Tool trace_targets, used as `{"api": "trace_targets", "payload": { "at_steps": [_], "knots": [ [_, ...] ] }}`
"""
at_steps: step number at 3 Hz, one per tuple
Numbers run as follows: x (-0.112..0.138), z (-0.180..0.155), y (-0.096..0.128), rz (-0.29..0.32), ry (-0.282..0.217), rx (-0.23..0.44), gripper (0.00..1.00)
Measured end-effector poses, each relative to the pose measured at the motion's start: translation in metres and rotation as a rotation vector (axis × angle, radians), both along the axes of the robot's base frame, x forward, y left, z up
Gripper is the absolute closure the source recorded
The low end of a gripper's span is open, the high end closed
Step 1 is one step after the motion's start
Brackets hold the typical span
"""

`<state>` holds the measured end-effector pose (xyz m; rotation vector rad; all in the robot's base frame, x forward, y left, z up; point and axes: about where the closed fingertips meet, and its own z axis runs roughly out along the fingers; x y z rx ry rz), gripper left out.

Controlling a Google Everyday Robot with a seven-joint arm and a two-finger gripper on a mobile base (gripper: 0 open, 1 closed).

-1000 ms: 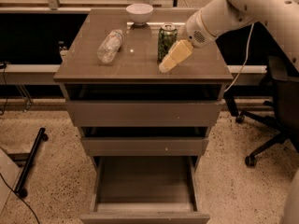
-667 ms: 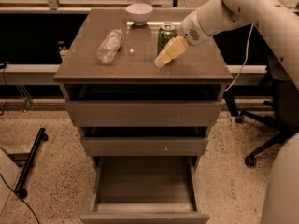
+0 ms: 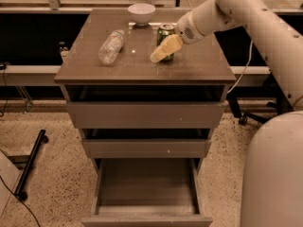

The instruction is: Place green can into bottom drawer

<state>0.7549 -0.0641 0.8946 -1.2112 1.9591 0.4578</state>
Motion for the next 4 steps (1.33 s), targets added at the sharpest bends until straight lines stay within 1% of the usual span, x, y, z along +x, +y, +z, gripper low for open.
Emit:
{"api": "trace_targets", "payload": {
  "at_steps": [1,2,3,4],
  "knots": [
    [0.018,-0.011,0.0,-0.027,0.023,0.036,0.0],
    [0.03,-0.013,0.008,-0.029,0.026,0.068,0.0],
    [0.037,-0.01,0.017,-0.032,0.024,0.097,0.18],
    [0.04,-0.007,0.023,-0.027,0.02,0.12,0.41]
  ]
}}
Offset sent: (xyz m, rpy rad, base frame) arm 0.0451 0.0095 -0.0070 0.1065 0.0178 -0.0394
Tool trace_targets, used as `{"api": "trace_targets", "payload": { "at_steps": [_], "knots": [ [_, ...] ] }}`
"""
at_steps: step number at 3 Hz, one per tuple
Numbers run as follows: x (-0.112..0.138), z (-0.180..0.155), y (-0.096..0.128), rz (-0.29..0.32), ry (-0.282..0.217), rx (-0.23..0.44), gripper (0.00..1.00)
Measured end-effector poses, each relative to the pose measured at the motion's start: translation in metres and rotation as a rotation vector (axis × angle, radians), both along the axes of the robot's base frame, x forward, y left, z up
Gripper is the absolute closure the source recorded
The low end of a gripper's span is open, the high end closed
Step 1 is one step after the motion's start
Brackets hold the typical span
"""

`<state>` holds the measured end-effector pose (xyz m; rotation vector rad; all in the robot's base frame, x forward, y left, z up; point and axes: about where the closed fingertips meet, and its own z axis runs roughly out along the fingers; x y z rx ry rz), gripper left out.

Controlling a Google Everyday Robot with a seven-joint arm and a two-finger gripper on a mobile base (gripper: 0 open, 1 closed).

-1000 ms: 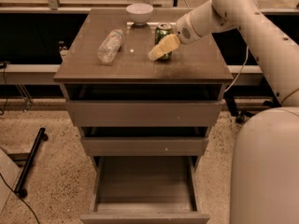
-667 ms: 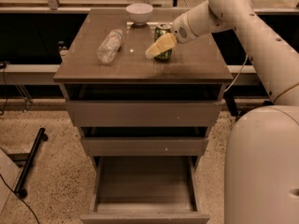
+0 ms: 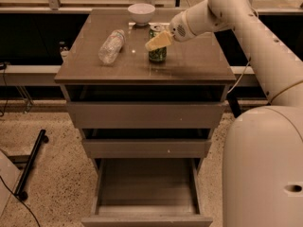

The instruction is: Place green can into bottom drawer

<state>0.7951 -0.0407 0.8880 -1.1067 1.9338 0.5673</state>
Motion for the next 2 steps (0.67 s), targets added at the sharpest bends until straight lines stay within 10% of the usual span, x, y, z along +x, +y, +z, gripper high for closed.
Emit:
{"api": "trace_targets", "payload": {
  "at_steps": [2],
  "knots": [
    [-0.013,0.014,0.004,0.031,-0.021,0.046,0.88]
  ]
}}
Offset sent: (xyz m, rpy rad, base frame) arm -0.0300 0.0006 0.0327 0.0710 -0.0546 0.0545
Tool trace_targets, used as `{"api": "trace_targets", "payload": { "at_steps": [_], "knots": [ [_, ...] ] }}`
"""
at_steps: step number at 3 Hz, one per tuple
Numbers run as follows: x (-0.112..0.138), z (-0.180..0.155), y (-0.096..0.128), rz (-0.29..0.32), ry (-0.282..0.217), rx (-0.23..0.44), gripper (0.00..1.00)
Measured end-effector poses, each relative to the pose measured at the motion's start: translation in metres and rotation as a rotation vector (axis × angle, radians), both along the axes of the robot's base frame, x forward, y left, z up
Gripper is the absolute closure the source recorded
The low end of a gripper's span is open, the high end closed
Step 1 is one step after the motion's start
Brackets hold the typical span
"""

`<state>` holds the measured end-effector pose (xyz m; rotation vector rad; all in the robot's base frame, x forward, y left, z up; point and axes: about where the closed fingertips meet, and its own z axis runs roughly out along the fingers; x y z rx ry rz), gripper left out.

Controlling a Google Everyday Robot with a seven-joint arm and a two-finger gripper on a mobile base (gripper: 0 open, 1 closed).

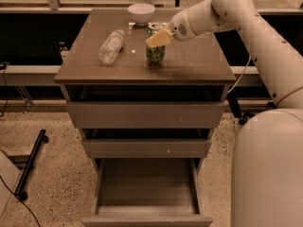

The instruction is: Place green can into bottom drawer

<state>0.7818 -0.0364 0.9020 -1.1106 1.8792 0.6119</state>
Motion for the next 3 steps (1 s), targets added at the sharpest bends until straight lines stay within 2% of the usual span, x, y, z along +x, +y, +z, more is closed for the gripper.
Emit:
{"api": "trace_targets", "payload": {
  "at_steps": [1,2,3],
  "knots": [
    [-0.024,0.022,0.005,0.071,-0.062,0.003,1.0],
    [-0.066,0.044,0.004,0.163,-0.139,-0.013,1.0],
    [-0.136,0.047,-0.007,0.304,-0.197,-0.03,1.0]
  ]
}}
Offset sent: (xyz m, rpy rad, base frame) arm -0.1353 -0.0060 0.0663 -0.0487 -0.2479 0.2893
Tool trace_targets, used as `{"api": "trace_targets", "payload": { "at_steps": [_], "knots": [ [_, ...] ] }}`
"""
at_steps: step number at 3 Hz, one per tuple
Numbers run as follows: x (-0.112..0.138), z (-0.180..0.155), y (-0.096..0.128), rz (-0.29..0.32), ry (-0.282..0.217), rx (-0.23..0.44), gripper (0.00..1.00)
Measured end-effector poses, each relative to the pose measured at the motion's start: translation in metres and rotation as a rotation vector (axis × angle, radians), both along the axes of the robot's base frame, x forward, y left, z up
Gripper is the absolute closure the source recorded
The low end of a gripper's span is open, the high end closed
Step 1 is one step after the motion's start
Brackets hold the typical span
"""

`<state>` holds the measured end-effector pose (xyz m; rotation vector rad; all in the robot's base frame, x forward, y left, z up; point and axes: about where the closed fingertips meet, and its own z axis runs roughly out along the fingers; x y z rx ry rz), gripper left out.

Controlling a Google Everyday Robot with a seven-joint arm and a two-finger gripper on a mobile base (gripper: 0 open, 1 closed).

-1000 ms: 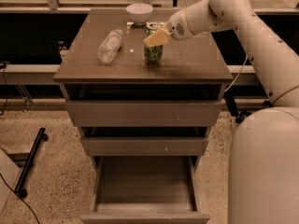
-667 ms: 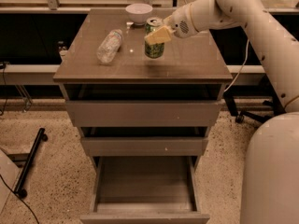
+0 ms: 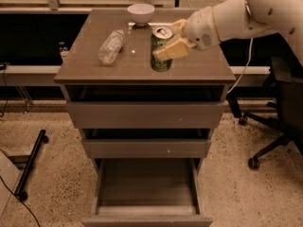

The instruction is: Place green can into bottom drawer

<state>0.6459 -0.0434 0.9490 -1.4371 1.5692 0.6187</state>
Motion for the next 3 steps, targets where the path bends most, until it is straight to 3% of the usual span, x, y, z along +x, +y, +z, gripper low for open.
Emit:
{"api": "trace_targets", "payload": {
  "at_steps": [1,3],
  "knots": [
    [-0.046,-0.01,-0.024,0.055,-0.011,0.005,1.0],
    [-0.107,-0.069,-0.051,0.078,0.019,0.04,1.0]
  ]
}}
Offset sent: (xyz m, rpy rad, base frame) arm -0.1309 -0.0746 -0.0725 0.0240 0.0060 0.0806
